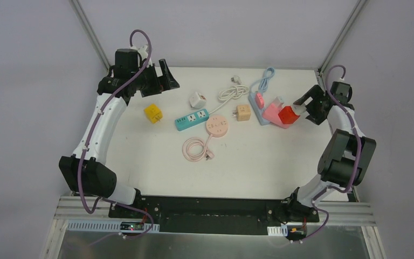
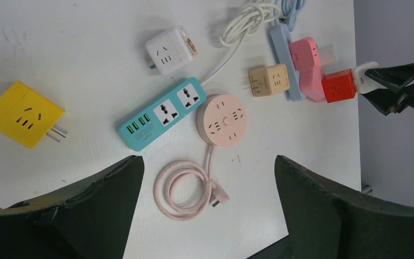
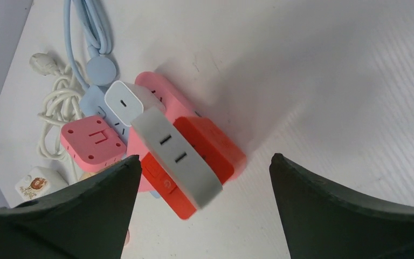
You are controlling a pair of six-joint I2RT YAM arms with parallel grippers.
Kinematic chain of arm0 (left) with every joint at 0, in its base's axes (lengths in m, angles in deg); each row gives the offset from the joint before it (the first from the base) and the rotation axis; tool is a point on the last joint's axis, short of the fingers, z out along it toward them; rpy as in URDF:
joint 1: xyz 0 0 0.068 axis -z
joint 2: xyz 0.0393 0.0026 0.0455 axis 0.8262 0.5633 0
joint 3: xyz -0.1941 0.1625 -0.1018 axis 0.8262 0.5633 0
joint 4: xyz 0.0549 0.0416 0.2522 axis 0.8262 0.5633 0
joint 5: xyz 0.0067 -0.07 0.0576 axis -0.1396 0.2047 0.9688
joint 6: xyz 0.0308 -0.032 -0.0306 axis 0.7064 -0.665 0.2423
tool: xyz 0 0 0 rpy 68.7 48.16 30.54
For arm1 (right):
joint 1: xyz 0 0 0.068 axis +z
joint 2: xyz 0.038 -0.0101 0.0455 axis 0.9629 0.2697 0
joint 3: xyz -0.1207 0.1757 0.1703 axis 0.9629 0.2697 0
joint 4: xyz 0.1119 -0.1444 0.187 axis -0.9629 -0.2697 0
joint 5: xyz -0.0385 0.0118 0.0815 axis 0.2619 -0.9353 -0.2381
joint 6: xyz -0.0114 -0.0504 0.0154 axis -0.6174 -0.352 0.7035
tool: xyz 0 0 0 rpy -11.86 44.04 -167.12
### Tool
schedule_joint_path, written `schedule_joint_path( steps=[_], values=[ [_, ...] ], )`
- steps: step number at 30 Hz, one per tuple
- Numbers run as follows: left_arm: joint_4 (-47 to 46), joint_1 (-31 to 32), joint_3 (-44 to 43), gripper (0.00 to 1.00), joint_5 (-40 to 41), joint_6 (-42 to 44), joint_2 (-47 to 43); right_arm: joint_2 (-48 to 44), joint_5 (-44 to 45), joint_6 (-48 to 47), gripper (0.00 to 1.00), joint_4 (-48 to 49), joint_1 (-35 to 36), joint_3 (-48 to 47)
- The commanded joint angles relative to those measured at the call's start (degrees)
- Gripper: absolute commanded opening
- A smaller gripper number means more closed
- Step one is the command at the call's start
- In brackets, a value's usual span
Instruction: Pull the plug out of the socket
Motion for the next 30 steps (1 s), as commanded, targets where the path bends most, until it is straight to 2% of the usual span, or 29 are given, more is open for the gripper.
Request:
schedule_joint_path(
  steps=[1,4,6,10,17,20,24,30],
  values=[
    [-0.91,0.01,-2.58,0.94,-2.12,-0.87,0.7,4.41,-10.19,-5.35,0.89,0.48,-0.33,-6.14],
    [-0.98,0.15,-2.85,0.93,-2.88,-1.6,1.25,5.01,-14.64,-5.95,0.8,0.29,-0.33,-7.25],
    [-1.04,0.34,-2.73,0.93,-2.93,-2.02,1.46,4.06,-14.17,-5.62,0.7,0.6,-0.22,-6.52],
    [-1.53,1.25,-2.74,0.93,-3.17,-2.9,2.28,1.45,-6.59,-4.98,0.48,-2.79,1.25,-5.39],
    [-1.95,4.74,-4.61,0.92,-2.35,-7.38,6.98,-4.84,1.44,-3.59,0.13,-0.1,5.5,2.29],
    [-3.74,7.93,-5.21,0.92,-1.42,-9.85,9.3,-8.76,4.86,-2.73,0.08,-0.8,8.44,5.97],
    [-6.43,12.36,-6.18,0.91,-0.65,-12.73,12.94,-16.8,10.25,-0.06,0.07,-3.67,11.39,11.43],
    [-8.01,18.87,-11.33,0.9,0.87,-16.14,20.54,-29.91,14.27,5.45,0.05,-12.99,14.2,17.47]
  ],
)
